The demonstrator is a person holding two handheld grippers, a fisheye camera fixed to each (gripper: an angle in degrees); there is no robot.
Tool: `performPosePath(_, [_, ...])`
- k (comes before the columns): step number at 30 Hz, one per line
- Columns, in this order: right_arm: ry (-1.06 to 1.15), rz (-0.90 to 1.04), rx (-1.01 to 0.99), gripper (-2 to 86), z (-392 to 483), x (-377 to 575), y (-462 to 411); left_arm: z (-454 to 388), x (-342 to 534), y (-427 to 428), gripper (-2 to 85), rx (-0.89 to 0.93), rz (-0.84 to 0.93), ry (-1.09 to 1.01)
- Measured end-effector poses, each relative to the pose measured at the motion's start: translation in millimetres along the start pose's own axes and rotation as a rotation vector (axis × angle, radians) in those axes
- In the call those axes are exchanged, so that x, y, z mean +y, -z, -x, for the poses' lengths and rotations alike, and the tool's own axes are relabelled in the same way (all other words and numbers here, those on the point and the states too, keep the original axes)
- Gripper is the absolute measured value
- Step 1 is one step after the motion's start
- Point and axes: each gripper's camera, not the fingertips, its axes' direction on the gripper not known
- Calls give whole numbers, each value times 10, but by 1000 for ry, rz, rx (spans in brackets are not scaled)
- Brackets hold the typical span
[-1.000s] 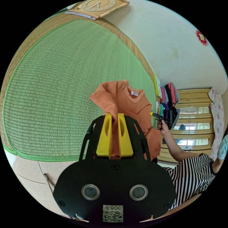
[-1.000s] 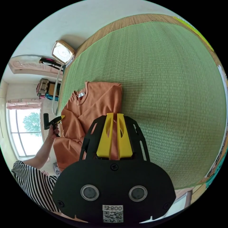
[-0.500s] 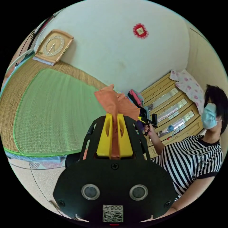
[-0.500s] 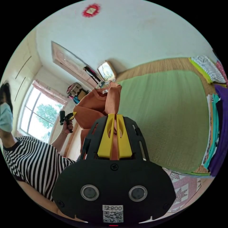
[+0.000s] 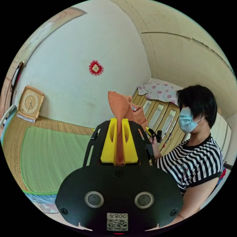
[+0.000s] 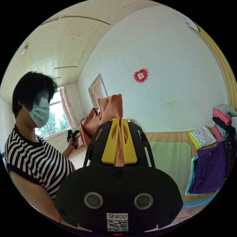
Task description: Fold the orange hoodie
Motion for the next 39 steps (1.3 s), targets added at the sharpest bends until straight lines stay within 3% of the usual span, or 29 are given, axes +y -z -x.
performPosePath(9, [199,-188,-1,3,656,-333,536,-472,-442,-43,28,118,-106,-183])
performPosePath(15, [263,-150,109,3,478,-1060,61,-205,-1149,-488,32,19,-110,-231])
performPosePath(20, [99,131,179,6,-786,-2107,-1660,1158,-1940,-1523,47,-176,-17,-1])
performPosePath(24, [-80,375,299,7,-1863,-2384,-3129,2470,-1977,-2221,67,-413,116,209])
performPosePath(26, [-208,531,407,8,-2485,-2142,-3900,3273,-1616,-2454,72,-551,235,377])
performPosePath(29, [-290,640,384,17,-3025,-1514,-4468,3999,-909,-2552,81,-460,328,516])
performPosePath(35, [-307,920,322,81,-3354,73,-5186,4774,346,-2877,119,-427,667,663])
performPosePath(39, [-246,1062,383,100,-3333,536,-5588,5106,483,-3079,135,-439,684,702])
